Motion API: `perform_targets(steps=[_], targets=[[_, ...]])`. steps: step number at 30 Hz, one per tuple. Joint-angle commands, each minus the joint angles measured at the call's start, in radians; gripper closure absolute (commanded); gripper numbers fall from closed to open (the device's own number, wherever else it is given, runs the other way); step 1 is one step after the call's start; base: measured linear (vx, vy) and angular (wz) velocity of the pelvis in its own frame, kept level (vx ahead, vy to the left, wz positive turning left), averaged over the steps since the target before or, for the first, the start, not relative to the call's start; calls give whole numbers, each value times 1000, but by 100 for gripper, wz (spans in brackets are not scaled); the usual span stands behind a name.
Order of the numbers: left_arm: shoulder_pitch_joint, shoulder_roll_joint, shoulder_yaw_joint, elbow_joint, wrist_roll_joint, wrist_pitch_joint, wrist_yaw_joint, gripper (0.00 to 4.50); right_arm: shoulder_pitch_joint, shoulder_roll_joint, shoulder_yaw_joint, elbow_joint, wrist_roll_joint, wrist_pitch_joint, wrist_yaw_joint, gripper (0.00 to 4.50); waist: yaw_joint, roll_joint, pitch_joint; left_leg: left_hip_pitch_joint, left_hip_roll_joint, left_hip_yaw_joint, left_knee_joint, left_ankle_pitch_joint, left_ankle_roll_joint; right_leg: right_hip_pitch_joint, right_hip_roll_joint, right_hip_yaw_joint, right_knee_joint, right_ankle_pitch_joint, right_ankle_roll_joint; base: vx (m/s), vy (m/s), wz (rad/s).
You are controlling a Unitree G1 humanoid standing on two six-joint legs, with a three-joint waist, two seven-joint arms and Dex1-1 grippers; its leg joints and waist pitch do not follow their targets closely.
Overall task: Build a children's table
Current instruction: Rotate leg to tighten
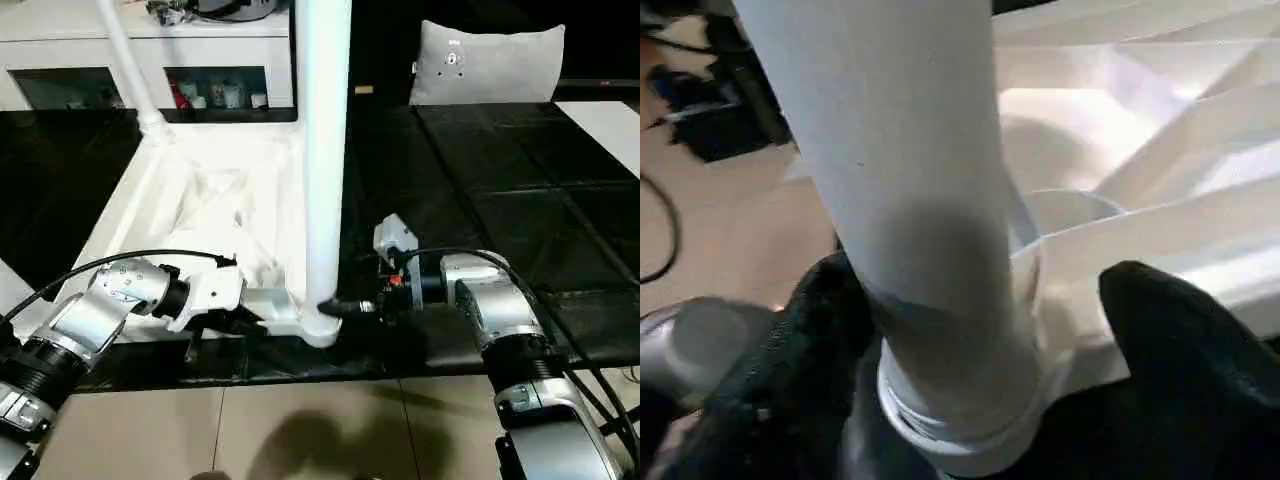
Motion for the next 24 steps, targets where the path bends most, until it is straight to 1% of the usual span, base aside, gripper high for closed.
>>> perform_targets(steps=[1, 2, 3, 6, 7, 10, 11, 12, 13, 14, 15, 16, 17, 18, 19, 20, 21, 22, 23, 24], targets=[[-6, -7, -71, -8, 23, -35, -55, 450, -20, -6, 14, -4, 0, 9, 32, 100, -2, -11, -73, -6, 27, 8, -62, -95, 101, 71, -61, 64, -60, -310, -122, 0, 0, 0], [-10, -9, -71, 0, 24, -42, -58, 450, -19, -8, 23, -4, 2, 16, 53, 100, 0, -11, -73, -5, 27, 9, -61, -96, 101, 71, -60, 64, -60, -312, -122, 0, 0, 0], [-12, -10, -70, 5, 24, -46, -60, 450, -18, -9, 27, -5, 2, 17, 62, 112, 3, -10, -72, -4, 27, 9, -61, -97, 100, 70, -61, 64, -61, -316, -120, 0, 0, 0], [-14, -9, -69, 14, 25, -57, -62, 450, -22, 1, 29, 13, -3, -4, 57, 132, 11, -9, -74, -4, 28, 9, -61, -92, 93, 69, -62, 65, -59, -313, -118, 0, 0, 0], [-14, -9, -69, 14, 25, -57, -62, 450, -22, 1, 29, 13, -3, -4, 57, 156, 10, -10, -74, -5, 27, 9, -62, -94, 91, 70, -61, 64, -59, -313, -118, 0, 0, 0], [-11, -10, -66, 19, 26, -60, -63, 450, -26, 15, 32, 27, 0, 1, 64, 163, 10, -10, -74, -5, 26, 9, -62, -100, 88, 71, -61, 64, -60, -318, -115, 0, 0, 0], [-10, -10, -67, 19, 26, -60, -62, 450, -24, 17, 32, 25, 3, 5, 69, 182, 10, -10, -74, -5, 26, 9, -62, -101, 88, 71, -61, 64, -61, -324, -112, 0, 0, 0], [-9, -10, -66, 20, 24, -59, -61, 450, -23, 19, 32, 23, 4, 8, 70, 182, 9, -11, -73, -5, 26, 9, -62, -100, 88, 71, -60, 64, -62, -326, -111, 0, 0, 0], [-7, -11, -64, 17, 19, -50, -62, 450, -21, 20, 31, 19, 7, 14, 72, 195, 10, -11, -74, -4, 26, 9, -62, -99, 87, 71, -60, 64, -61, -329, -110, 0, 0, 0], [-4, -13, -60, 12, 11, -39, -63, 450, -19, 22, 30, 15, 11, 20, 72, 195, 10, -11, -74, -4, 27, 9, -62, -97, 87, 70, -60, 64, -61, -328, -110, 0, 0, 0], [7, -25, -41, -6, -18, 2, -65, 450, -12, 34, 21, 1, 24, 38, 52, 201, 9, -11, -74, -4, 27, 9, -62, -97, 87, 70, -60, 64, -60, -325, -111, 0, 0, 0], [14, -34, -29, -20, -36, 38, -59, 450, -7, 45, 15, -9, 25, 50, 19, 223, 8, -12, -74, -5, 27, 10, -62, -93, 87, 72, -60, 65, -58, -318, -114, 0, 0, 0], [18, -40, -21, -29, -47, 60, -55, 450, -4, 53, 12, -14, 25, 58, -3, 223, 6, -11, -73, -6, 27, 9, -63, -93, 83, 71, -60, 64, -61, -325, -114, 0, 0, 0], [24, -49, -11, -43, -57, 89, -40, 450, -2, 69, 8, -17, 10, 58, -61, 233, 6, -10, -72, -5, 26, 10, -63, -98, 82, 70, -60, 63, -63, -337, -111, 0, 0, 0], [29, -67, 4, -58, -64, 136, -3, 450, -5, 101, -3, -8, -17, 57, -169, 233, 2, -10, -69, -6, 23, 10, -65, -111, 73, 71, -60, 61, -68, -369, -98, 0, 0, 0], [31, -80, 12, -68, -67, 171, 22, 450, -8, 126, -14, -2, -29, 64, -244, 239, -8, -9, -65, -4, 21, 9, -67, -123, 56, 69, -60, 60, -72, -404, -84, 0, 0, 0], [31, -80, 13, -68, -67, 172, 23, 450, -9, 127, -15, -1, -30, 65, -247, 245, -15, -9, -63, -5, 18, 8, -68, -135, 49, 71, -59, 57, -77, -429, -74, 0, 0, 0], [31, -104, 28, -74, -67, 218, 72, 450, -19, 173, -42, 7, -38, 98, -368, 245, -21, -9, -62, -4, 15, 7, -68, -143, 41, 72, -60, 54, -82, -455, -63, 0, 0, 0], [29, -120, 37, -74, -62, 241, 106, 450, -24, 198, -57, 8, -37, 120, -425, 248, -43, -9, -58, -2, 6, 6, -66, -176, 25, 73, -57, 45, -97, -527, -25, 0, 0, 0], [27, -131, 43, -75, -59, 257, 130, 450, -26, 214, -67, 7, -36, 133, -462, 248, -51, -8, -56, 0, 4, 6, -66, -187, 23, 71, -56, 42, -102, -545, -17, 0, 0, 0]])
